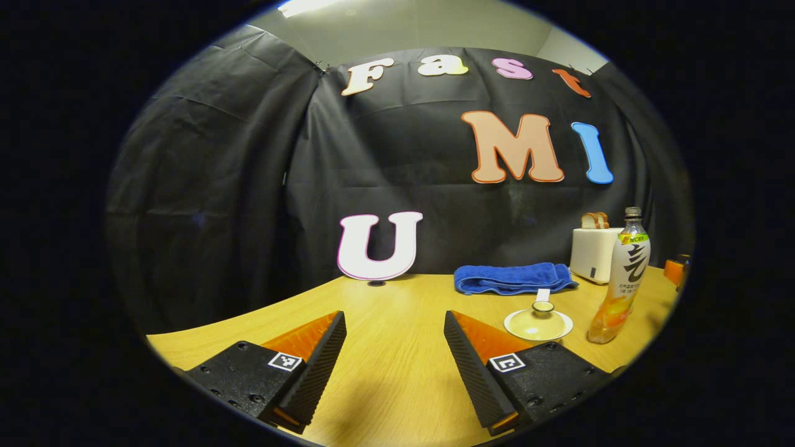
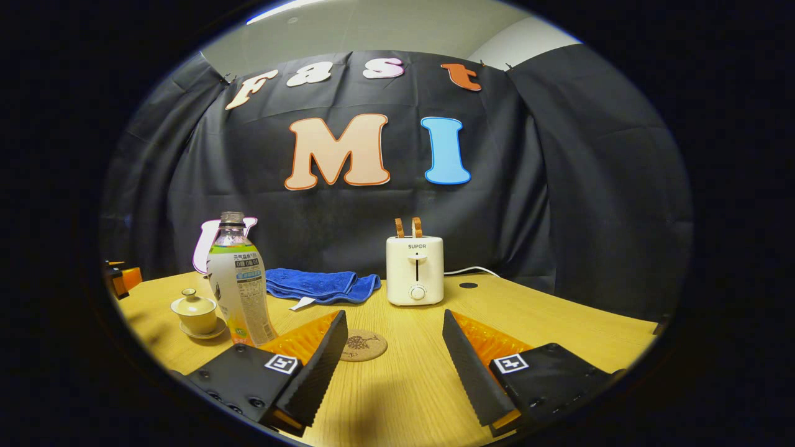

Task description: Open the teacup lid with one hand, grasp the water bottle and pour water into the teacup with the other hand; after pouring, place the water bottle on the coaster and then close the teacup lid.

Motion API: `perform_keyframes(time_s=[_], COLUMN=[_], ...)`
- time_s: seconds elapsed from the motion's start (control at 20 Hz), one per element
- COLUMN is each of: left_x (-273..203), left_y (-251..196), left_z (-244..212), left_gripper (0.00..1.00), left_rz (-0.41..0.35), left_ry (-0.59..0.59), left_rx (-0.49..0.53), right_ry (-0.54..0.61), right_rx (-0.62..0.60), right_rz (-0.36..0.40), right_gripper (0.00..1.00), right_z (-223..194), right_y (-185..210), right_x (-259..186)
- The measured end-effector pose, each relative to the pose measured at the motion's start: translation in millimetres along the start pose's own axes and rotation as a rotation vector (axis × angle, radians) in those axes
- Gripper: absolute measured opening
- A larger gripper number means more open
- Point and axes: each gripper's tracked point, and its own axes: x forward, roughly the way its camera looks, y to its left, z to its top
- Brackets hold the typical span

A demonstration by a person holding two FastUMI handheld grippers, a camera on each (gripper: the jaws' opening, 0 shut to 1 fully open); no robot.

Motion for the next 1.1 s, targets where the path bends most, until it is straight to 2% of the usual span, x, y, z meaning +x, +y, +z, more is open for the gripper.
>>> perform_keyframes(time_s=[0.35,0.8,0.9,1.1], left_x=[18,31,33,38], left_y=[-77,-140,-149,-163], left_z=[-2,-3,-8,-9], left_gripper=[0.92,0.90,0.87,0.86], left_rz=[-0.296,-0.512,-0.538,-0.577], left_ry=[-0.001,0.008,0.034,0.044], left_rx=[-0.006,0.003,0.030,0.029], right_ry=[0.000,0.000,0.000,0.000], right_rx=[0.000,0.000,0.000,0.000], right_rz=[0.000,0.001,0.001,0.001], right_gripper=[0.96,0.96,0.96,0.96], right_z=[0,0,0,0], right_y=[0,0,0,0], right_x=[0,1,1,1])
